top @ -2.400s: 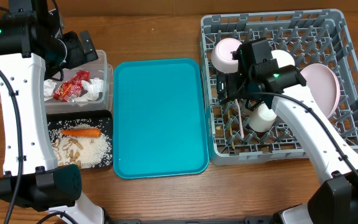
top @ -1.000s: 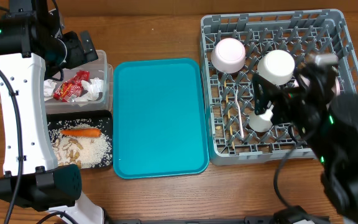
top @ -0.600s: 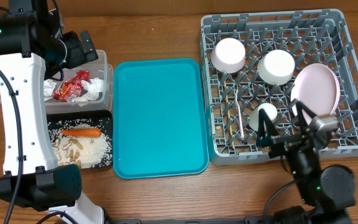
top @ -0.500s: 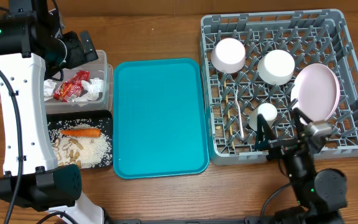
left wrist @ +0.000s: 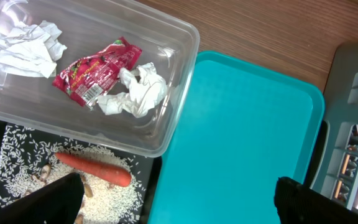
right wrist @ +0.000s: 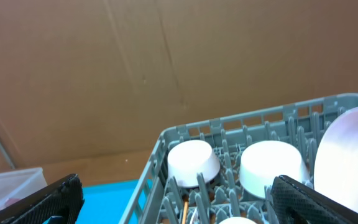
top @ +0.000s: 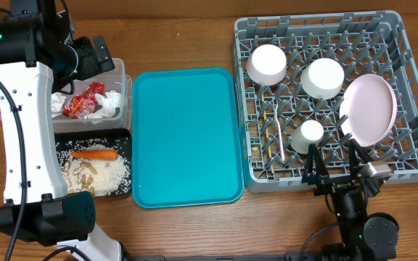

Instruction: Sort waste into correct bins and load items into the dishwasher

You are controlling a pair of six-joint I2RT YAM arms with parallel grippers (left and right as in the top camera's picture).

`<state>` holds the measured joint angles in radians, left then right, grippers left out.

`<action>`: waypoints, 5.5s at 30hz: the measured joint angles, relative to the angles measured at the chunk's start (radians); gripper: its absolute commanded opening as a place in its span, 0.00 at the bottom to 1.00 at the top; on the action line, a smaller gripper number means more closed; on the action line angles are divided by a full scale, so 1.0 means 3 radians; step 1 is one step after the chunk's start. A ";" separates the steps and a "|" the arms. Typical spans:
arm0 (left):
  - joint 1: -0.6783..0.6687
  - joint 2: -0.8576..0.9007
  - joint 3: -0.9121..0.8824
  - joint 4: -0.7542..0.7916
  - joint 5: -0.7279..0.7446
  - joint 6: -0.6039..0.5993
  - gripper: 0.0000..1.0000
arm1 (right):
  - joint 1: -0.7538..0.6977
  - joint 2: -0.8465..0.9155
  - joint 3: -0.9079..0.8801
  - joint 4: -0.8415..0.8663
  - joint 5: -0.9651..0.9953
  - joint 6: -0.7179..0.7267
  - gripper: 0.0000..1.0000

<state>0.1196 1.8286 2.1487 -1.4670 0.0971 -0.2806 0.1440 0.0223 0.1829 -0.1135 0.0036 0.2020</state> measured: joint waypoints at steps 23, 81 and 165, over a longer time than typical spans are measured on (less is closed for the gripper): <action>0.0000 0.0000 0.0000 0.0001 0.0000 0.0000 1.00 | -0.0336 -0.0028 -0.0548 0.0362 -0.0276 0.0025 1.00; 0.0000 0.0000 0.0000 0.0000 0.0000 0.0000 1.00 | -0.0459 -0.0028 -0.0548 0.0112 -0.0337 -0.0961 1.00; 0.0000 -0.4069 -0.3641 -0.0014 0.0001 0.0000 1.00 | -0.0459 -0.0028 -0.0548 0.0112 -0.0337 -0.0961 1.00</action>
<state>0.1196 0.6079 1.0565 -1.4712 0.0975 -0.2806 0.0063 0.0139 0.0185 -0.0799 -0.0975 -0.0864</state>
